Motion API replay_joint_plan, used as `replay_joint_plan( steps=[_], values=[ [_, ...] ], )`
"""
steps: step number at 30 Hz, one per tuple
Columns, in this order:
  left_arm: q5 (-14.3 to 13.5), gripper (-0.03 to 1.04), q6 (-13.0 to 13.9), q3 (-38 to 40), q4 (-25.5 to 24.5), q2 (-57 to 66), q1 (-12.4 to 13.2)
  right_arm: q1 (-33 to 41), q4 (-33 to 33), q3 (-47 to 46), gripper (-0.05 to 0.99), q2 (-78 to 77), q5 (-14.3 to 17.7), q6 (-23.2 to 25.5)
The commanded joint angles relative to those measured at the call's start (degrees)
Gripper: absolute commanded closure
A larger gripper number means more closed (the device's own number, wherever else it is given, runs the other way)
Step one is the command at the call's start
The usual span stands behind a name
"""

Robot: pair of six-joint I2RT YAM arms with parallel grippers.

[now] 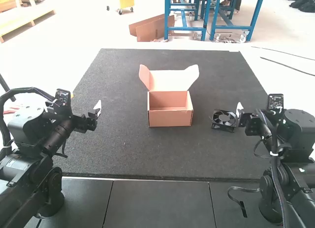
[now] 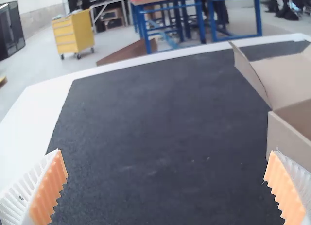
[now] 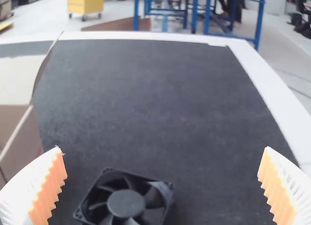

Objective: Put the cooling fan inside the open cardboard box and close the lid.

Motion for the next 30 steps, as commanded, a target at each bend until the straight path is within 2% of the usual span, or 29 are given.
replay_joint_plan(
  steps=[1,12,15,24,28,30],
  values=[
    [0.4,0.05,0.8,-0.3,0.5,-0.8,-0.3,-0.5,0.0,-0.2,0.02,-0.5,-1.0,-0.6],
    [0.5,0.05,0.5,-0.3,1.3,-0.8,-0.5,-0.6,0.6,-0.2,0.02,-0.4,-0.7,0.2],
    [0.5,0.05,0.1,-0.3,1.4,-0.8,-0.3,-0.6,0.9,-0.2,0.02,-0.4,0.3,0.8],
    [0.4,0.05,-0.4,-0.3,1.6,-0.8,-0.3,-0.6,1.0,-0.1,0.02,-0.4,0.7,4.3],
    [-1.5,0.05,-3.6,-0.2,5.0,-0.7,-0.3,-0.6,2.3,-0.2,0.02,-0.4,2.2,5.1],
    [-2.7,0.05,-4.1,-0.3,8.2,-0.7,-0.3,-0.5,4.9,-0.2,0.02,-0.4,3.5,5.8]
  ],
)
